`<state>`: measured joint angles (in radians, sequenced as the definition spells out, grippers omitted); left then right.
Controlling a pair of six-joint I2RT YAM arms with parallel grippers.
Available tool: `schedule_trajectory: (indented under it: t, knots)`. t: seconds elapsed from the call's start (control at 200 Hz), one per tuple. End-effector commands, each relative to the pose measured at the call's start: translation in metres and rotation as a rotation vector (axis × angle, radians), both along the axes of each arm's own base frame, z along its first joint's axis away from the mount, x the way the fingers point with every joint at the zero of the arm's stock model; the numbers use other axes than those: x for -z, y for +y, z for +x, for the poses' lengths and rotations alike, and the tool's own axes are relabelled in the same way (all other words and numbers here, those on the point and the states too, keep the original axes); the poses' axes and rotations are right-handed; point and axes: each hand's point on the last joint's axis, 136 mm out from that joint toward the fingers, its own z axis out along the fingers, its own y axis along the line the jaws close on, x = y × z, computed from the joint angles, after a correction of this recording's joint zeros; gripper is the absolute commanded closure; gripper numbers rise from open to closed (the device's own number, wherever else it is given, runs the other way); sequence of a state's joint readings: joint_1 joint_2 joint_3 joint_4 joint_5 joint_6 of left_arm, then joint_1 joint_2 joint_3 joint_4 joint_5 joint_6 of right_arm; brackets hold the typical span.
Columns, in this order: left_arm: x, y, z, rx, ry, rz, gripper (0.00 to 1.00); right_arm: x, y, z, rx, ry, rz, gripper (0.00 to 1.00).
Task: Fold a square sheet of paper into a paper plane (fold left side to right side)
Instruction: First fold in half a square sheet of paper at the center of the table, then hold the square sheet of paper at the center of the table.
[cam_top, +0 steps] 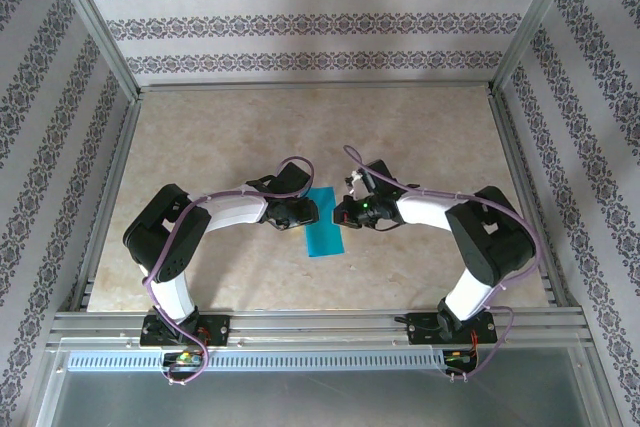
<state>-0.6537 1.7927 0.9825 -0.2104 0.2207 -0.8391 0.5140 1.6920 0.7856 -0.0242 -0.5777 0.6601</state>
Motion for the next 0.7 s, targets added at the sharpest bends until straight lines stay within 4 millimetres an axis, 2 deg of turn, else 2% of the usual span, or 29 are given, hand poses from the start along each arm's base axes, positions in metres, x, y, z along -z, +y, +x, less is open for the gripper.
schedule_trajectory:
  t: [0.0,0.49,0.695]
  knots:
    - [0.052,0.019,-0.017,-0.011,0.083,0.126,0.61,-0.003,0.012,0.006,-0.009,-0.009,0.018,1.00]
    - [0.051,0.017,-0.017,-0.004,0.081,0.118,0.61,0.031,-0.004,-0.007,-0.010,0.058,-0.112,1.00]
    - [0.039,0.017,-0.014,0.005,0.056,0.102,0.59,0.045,-0.014,-0.016,-0.007,0.086,-0.178,1.00]
